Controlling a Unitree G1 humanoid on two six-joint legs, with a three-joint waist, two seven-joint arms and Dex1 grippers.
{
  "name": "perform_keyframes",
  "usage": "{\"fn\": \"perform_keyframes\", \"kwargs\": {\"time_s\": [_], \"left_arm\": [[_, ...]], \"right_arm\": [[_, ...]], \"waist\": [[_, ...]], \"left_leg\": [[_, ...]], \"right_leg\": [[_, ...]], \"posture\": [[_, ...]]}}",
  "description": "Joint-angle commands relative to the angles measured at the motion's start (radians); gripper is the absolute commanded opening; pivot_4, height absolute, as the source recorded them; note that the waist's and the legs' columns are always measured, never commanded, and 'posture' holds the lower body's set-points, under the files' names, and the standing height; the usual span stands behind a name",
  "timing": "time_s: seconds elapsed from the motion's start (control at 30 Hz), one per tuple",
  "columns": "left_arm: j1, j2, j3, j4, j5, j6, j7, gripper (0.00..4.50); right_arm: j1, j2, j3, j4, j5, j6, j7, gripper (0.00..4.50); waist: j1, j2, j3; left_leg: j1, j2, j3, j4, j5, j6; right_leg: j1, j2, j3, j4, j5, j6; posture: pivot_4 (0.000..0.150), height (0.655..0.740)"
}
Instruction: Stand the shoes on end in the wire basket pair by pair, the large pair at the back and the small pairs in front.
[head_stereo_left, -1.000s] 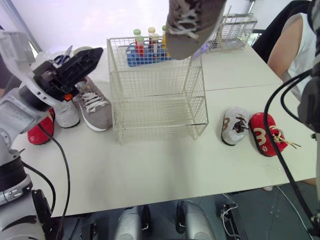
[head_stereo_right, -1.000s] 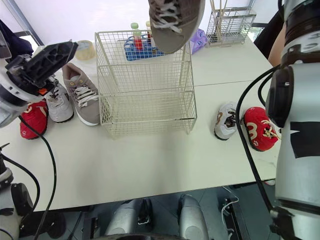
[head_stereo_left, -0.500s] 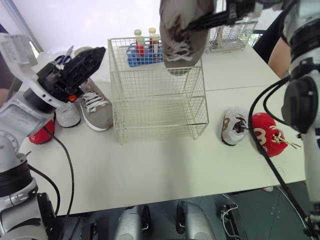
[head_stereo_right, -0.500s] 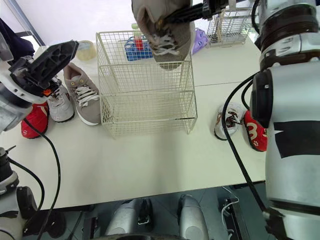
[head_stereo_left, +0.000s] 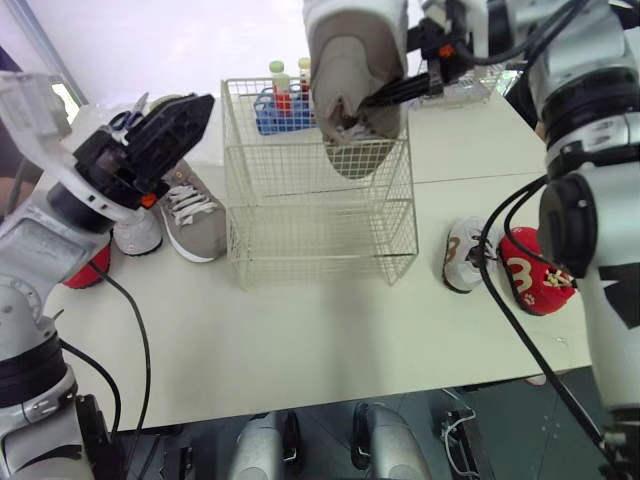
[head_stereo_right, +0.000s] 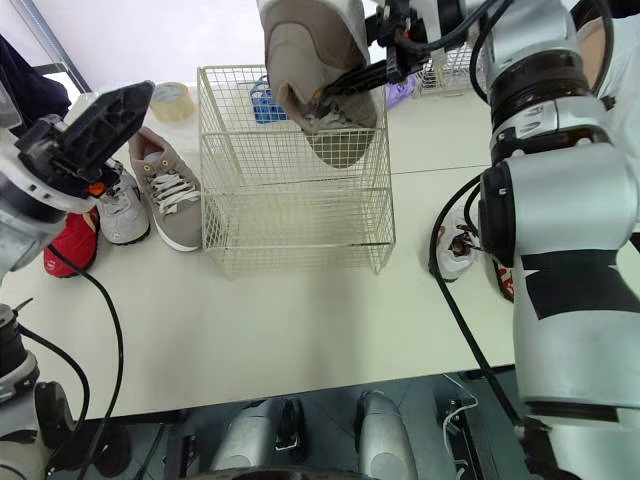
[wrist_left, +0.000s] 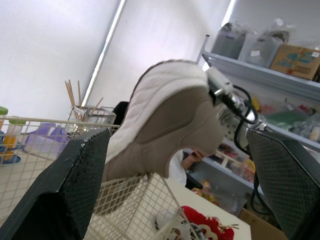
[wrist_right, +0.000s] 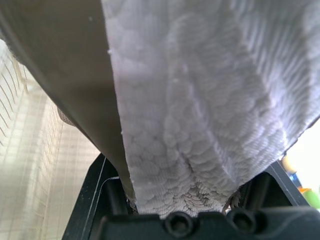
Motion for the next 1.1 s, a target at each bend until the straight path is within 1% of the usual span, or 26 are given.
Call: {"fn": "perform_keyframes", "kwargs": {"time_s": [0.03, 0.1, 0.17, 0.33, 0.5, 0.53, 0.67, 0.8, 0.87, 1.03, 1.1], "left_arm": [[0.002, 0.034, 0.012, -0.047, -0.022, -0.010, 0.010, 4.46], [-0.009, 0.045, 0.004, -0.045, -0.033, -0.008, 0.016, 4.46], [-0.015, 0.057, -0.001, -0.044, -0.038, -0.003, 0.015, 4.46], [-0.054, 0.073, -0.039, -0.013, -0.029, 0.003, -0.001, 4.46], [-0.089, 0.070, -0.079, 0.020, -0.003, 0.001, -0.027, 4.50], [-0.093, 0.069, -0.084, 0.024, 0.000, 0.001, -0.033, 4.50], [-0.109, 0.061, -0.102, 0.037, 0.016, -0.001, -0.048, 4.50], [-0.117, 0.051, -0.114, 0.043, 0.029, -0.003, -0.058, 4.50], [-0.115, 0.044, -0.119, 0.042, 0.036, -0.003, -0.063, 4.50], [-0.108, 0.022, -0.124, 0.036, 0.046, -0.001, -0.068, 4.50], [-0.101, 0.023, -0.122, 0.037, 0.056, -0.001, -0.074, 4.50]], "right_arm": [[0.043, 0.015, 0.027, 0.023, -0.060, -0.003, -0.023, 1.80], [0.064, 0.022, 0.032, 0.023, -0.073, -0.020, -0.053, 1.80], [0.076, 0.027, 0.033, 0.023, -0.080, -0.033, -0.074, 1.80], [0.089, 0.028, 0.044, 0.022, -0.096, -0.045, -0.120, 1.80], [0.081, 0.017, 0.030, 0.019, -0.098, -0.039, -0.116, 4.30], [0.078, 0.012, 0.028, 0.016, -0.100, -0.047, -0.119, 4.41], [0.058, -0.011, 0.026, 0.007, -0.113, -0.077, -0.117, 4.41], [0.028, -0.034, 0.007, -0.010, -0.098, -0.091, -0.087, 4.41], [0.013, -0.048, -0.005, -0.023, -0.090, -0.102, -0.117, 4.41], [-0.002, -0.092, -0.055, -0.072, -0.045, -0.061, -0.171, 4.41], [0.023, -0.111, -0.094, -0.139, -0.002, 0.032, -0.183, 4.41]], "waist": [[-0.002, 0.000, 0.000], [-0.003, 0.000, 0.000], [-0.004, 0.000, 0.000], [-0.003, 0.000, -0.001], [-0.006, 0.000, -0.001], [-0.008, 0.000, -0.001], [-0.011, 0.002, 0.000], [-0.016, 0.002, 0.000], [-0.020, 0.002, 0.001], [-0.027, 0.002, 0.001], [-0.027, 0.002, 0.001]], "left_leg": [[0.000, 0.000, 0.000, 0.000, 0.000, 0.000], [0.002, 0.000, 0.000, -0.001, 0.000, 0.000], [0.010, 0.000, 0.001, -0.001, 0.000, -0.001], [0.019, 0.001, 0.000, -0.001, -0.002, -0.004], [0.020, 0.001, 0.001, -0.002, -0.002, -0.004], [0.020, 0.001, 0.002, -0.002, -0.002, -0.004], [0.012, 0.001, 0.002, -0.002, 0.000, -0.002], [0.010, 0.000, 0.002, -0.002, 0.000, -0.002], [0.010, 0.000, 0.002, -0.002, 0.000, -0.002], [0.010, 0.001, 0.001, -0.003, 0.000, -0.002], [0.010, 0.001, 0.002, -0.003, 0.000, -0.002]], "right_leg": [[0.000, 0.000, 0.000, 0.000, 0.000, 0.000], [0.001, 0.000, 0.000, 0.000, 0.000, 0.000], [0.008, 0.000, 0.000, -0.002, 0.000, 0.000], [0.016, 0.000, 0.001, 0.000, 0.000, -0.001], [0.015, 0.000, 0.003, 0.000, 0.000, -0.001], [0.015, 0.000, 0.003, 0.000, 0.000, -0.001], [0.008, 0.001, 0.003, 0.000, 0.000, -0.001], [0.007, 0.001, 0.002, -0.001, 0.000, -0.001], [0.007, 0.001, 0.002, -0.001, 0.000, -0.001], [0.006, 0.001, 0.003, -0.001, 0.000, -0.001], [0.006, 0.001, 0.003, -0.001, 0.000, -0.001]], "posture": [[0.150, 0.7400], [0.150, 0.7400], [0.150, 0.7400], [0.150, 0.7400], [0.150, 0.7400], [0.150, 0.7400], [0.150, 0.7400], [0.150, 0.7400], [0.150, 0.7400], [0.150, 0.7400], [0.150, 0.7400]]}}
